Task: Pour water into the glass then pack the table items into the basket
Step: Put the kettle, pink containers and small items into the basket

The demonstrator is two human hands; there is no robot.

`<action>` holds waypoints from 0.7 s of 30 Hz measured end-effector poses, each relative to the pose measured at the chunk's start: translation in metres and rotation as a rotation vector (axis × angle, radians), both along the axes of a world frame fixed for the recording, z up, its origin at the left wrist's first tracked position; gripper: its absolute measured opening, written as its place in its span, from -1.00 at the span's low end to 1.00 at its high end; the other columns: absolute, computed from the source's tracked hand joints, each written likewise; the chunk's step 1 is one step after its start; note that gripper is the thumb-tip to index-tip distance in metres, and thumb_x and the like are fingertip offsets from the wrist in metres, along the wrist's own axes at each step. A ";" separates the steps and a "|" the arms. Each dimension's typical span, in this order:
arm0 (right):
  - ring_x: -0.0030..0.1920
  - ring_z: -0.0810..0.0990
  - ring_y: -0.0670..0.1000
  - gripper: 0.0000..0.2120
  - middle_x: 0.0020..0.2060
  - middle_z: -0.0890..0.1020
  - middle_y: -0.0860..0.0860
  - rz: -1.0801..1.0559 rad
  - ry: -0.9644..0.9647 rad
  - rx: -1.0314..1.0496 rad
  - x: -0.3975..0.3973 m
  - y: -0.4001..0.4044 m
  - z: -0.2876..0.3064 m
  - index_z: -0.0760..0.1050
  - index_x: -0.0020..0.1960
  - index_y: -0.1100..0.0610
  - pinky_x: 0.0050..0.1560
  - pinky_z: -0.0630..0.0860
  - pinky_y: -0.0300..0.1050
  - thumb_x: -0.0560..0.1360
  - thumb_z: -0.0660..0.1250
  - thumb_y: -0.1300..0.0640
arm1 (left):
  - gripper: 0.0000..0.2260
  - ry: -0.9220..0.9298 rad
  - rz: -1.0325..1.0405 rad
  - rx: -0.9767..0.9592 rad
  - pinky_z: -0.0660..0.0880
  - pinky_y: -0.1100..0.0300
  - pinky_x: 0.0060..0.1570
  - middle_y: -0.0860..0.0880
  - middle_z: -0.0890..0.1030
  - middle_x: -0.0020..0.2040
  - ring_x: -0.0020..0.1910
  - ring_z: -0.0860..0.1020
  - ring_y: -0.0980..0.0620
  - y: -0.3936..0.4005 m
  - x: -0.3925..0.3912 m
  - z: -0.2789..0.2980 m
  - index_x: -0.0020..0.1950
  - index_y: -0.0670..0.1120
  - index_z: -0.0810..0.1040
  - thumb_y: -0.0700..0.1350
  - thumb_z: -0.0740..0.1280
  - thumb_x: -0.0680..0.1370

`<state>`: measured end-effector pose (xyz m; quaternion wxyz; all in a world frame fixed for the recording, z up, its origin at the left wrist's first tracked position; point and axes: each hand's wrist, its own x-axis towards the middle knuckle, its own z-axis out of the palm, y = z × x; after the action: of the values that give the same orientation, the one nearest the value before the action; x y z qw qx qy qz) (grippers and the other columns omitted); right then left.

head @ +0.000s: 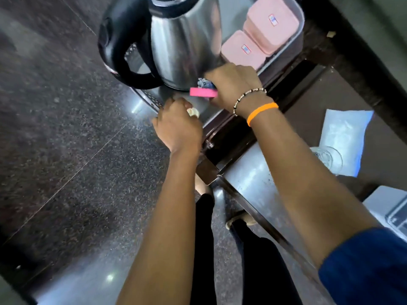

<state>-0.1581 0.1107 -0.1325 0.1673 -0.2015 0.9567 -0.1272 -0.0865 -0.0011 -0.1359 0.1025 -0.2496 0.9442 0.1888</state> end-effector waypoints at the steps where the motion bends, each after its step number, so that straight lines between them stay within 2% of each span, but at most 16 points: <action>1: 0.05 0.57 0.28 -0.80 -0.01 0.62 0.22 0.059 -0.008 0.045 -0.006 -0.003 -0.002 0.51 -0.01 0.12 -0.14 0.41 0.04 0.40 0.35 0.07 | -0.74 -0.026 -0.006 0.003 0.32 0.05 0.08 -0.07 0.63 0.08 0.12 0.53 -0.15 -0.002 -0.002 -0.004 0.05 0.03 0.59 -0.19 0.30 0.41; 6: 0.05 0.56 0.29 -0.69 0.01 0.58 0.27 0.191 -0.136 0.177 -0.022 -0.004 0.001 0.51 0.01 0.15 -0.09 0.44 0.06 0.35 0.39 0.00 | -0.79 -0.070 -0.051 -0.028 0.26 0.02 0.12 -0.10 0.64 0.03 0.12 0.51 -0.15 -0.003 -0.002 -0.011 0.01 0.00 0.61 -0.15 0.30 0.42; 9: 0.05 0.56 0.30 -0.71 0.01 0.59 0.26 0.281 -0.081 0.257 -0.029 0.000 0.005 0.51 0.05 0.16 -0.07 0.47 0.08 0.34 0.42 0.14 | -0.80 -0.060 -0.046 0.002 0.24 0.02 0.13 -0.06 0.63 0.04 0.15 0.48 -0.12 -0.006 -0.001 -0.012 0.02 0.02 0.61 -0.12 0.33 0.42; 12: 0.04 0.57 0.31 -0.78 -0.01 0.60 0.27 0.390 -0.022 0.318 -0.029 -0.004 0.001 0.52 0.05 0.20 -0.03 0.49 0.10 0.40 0.30 0.30 | -0.78 -0.062 -0.067 0.021 0.22 0.01 0.12 -0.03 0.62 0.07 0.17 0.45 -0.12 -0.006 0.001 -0.009 0.03 0.04 0.60 -0.14 0.33 0.41; 15: 0.09 0.55 0.29 -0.71 0.05 0.59 0.23 0.427 -0.096 0.284 -0.026 -0.007 -0.005 0.48 0.14 0.12 -0.01 0.50 0.10 0.43 0.27 0.29 | -0.77 -0.048 -0.082 0.001 0.19 -0.01 0.13 -0.06 0.62 0.07 0.16 0.43 -0.14 -0.004 0.004 -0.004 0.03 0.02 0.60 -0.17 0.33 0.41; 18: 0.16 0.52 0.25 -0.56 0.15 0.58 0.17 0.376 -0.267 0.209 -0.032 -0.008 -0.004 0.45 0.24 0.05 0.11 0.49 0.08 0.37 0.38 0.22 | -0.79 -0.063 -0.089 0.008 0.19 -0.02 0.13 -0.05 0.61 0.08 0.17 0.41 -0.13 -0.003 0.002 0.000 0.04 0.01 0.59 -0.15 0.34 0.43; 21: 0.18 0.52 0.20 -0.46 0.17 0.60 0.15 0.331 -0.365 0.123 -0.033 -0.010 -0.006 0.44 0.29 0.08 0.20 0.47 0.02 0.32 0.46 0.15 | -0.81 -0.058 -0.088 0.035 0.22 0.00 0.11 -0.01 0.59 0.12 0.18 0.41 -0.12 -0.005 0.000 0.004 0.06 0.04 0.57 -0.09 0.35 0.45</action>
<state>-0.1916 0.1006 -0.1385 0.3676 -0.3185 0.8706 -0.0739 -0.0866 -0.0062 -0.1320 0.1424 -0.2115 0.9474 0.1934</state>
